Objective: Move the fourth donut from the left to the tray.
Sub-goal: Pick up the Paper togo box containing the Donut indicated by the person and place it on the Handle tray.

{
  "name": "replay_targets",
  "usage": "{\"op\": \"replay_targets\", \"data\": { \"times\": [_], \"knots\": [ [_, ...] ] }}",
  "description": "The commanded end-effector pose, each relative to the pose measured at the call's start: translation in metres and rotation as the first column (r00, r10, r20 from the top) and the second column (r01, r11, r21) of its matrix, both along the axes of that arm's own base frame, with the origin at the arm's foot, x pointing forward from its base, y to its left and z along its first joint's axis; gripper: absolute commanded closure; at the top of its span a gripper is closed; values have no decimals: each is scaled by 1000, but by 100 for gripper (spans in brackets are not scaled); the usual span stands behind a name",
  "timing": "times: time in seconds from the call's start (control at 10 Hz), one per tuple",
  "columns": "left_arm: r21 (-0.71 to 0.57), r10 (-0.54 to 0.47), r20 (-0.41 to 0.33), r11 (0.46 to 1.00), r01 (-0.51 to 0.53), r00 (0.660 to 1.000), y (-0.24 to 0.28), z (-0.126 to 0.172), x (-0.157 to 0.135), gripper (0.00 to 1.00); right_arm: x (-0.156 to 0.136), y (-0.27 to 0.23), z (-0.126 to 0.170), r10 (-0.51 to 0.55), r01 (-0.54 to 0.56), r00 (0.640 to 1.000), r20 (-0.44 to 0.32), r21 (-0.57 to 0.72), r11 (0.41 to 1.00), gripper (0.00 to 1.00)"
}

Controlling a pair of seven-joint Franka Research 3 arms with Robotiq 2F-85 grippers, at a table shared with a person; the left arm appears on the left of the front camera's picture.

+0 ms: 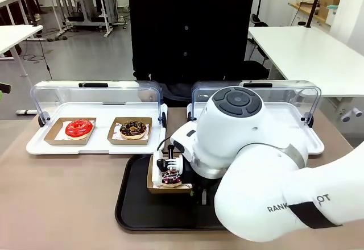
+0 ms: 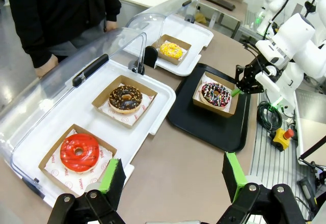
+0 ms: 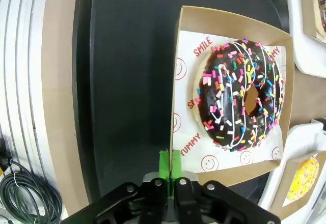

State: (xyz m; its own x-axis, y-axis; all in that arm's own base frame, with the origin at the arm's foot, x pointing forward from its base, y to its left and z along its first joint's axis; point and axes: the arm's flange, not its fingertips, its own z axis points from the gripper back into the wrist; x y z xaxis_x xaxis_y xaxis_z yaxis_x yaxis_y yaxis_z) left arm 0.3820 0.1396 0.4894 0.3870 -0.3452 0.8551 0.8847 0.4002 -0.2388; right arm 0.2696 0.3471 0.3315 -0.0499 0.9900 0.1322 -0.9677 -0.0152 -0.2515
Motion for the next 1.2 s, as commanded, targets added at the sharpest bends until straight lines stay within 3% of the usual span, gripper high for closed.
{"op": "replay_targets", "data": {
  "times": [0.0, 1.1],
  "knots": [
    [-16, -7, 18, 1000, 7, 1000, 0, 2, 1, 0, -45, -54, -24, -20, 19, 999, 30, 22, 1000, 98],
    [-16, -7, 18, 1000, 7, 1000, 0, 2, 1, 0, -38, -67, -41, -12, 12, 1000, -24, 29, 1000, 98]
  ]
}}
